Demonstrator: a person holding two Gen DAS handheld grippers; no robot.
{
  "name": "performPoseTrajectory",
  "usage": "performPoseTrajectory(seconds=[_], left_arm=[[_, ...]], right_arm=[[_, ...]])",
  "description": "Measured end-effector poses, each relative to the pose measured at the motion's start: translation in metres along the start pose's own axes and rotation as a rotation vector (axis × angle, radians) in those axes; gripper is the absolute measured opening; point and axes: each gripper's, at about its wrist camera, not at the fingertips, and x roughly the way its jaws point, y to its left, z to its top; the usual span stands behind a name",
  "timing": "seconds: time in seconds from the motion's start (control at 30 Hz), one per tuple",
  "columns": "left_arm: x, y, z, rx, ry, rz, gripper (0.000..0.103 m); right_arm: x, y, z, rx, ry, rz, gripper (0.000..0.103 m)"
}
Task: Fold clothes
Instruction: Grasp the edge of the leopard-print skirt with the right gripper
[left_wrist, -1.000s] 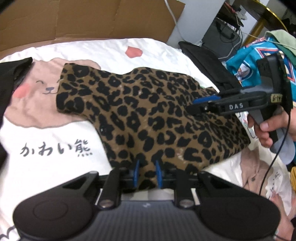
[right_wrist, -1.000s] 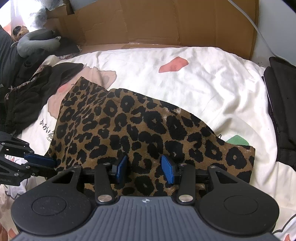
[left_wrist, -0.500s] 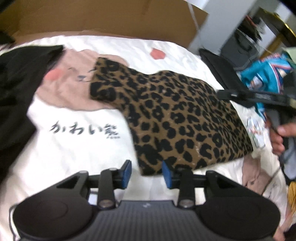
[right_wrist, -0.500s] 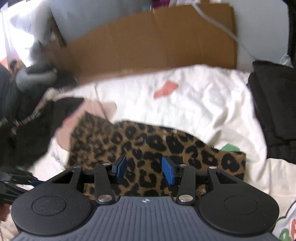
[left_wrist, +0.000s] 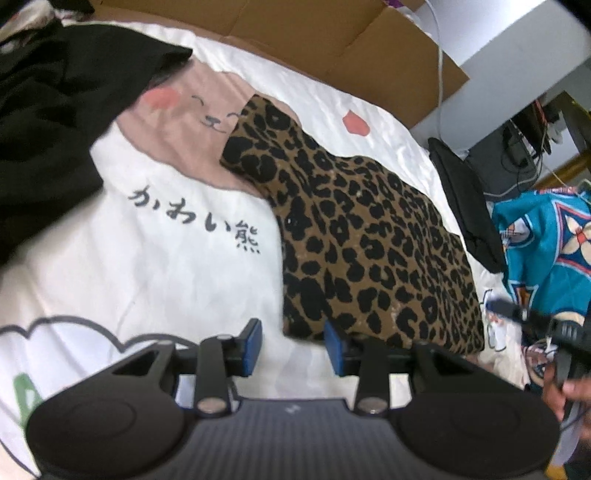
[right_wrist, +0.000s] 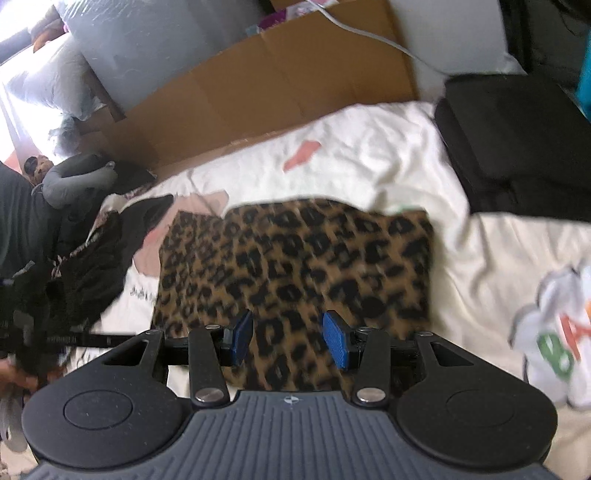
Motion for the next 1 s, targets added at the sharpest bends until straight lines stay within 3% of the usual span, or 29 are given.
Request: performPoseTrajectory(seconds=[0.27,0.53,0.77,0.9,1.0], left_arm=[[0.015,0.002,0.004,-0.035,0.022,-0.012,0.041],[0.023,0.007,0.011,-0.049,0.026,-0.053,0.041],[0.025,0.01,0.012,-0.054,0.026,-0.09,0.041],[0.024,0.011,0.012,-0.046,0.033,-0.101,0.041],[0.022,0.01,0.009,-0.036,0.045,-0.114,0.041]], right_arm=[[-0.018,-0.026,-0.039,0.138,0.032,0.032,0.049],[-0.001,-0.065,-0.058,0.358,0.099,0.05,0.049],[0.004,-0.094,-0.068,0.573,0.068,0.121,0.049],[0.005,-0.1,-0.071,0.634,0.051,0.14,0.048],[0.005,-0.102,-0.071,0.664,0.04,0.14,0.031]])
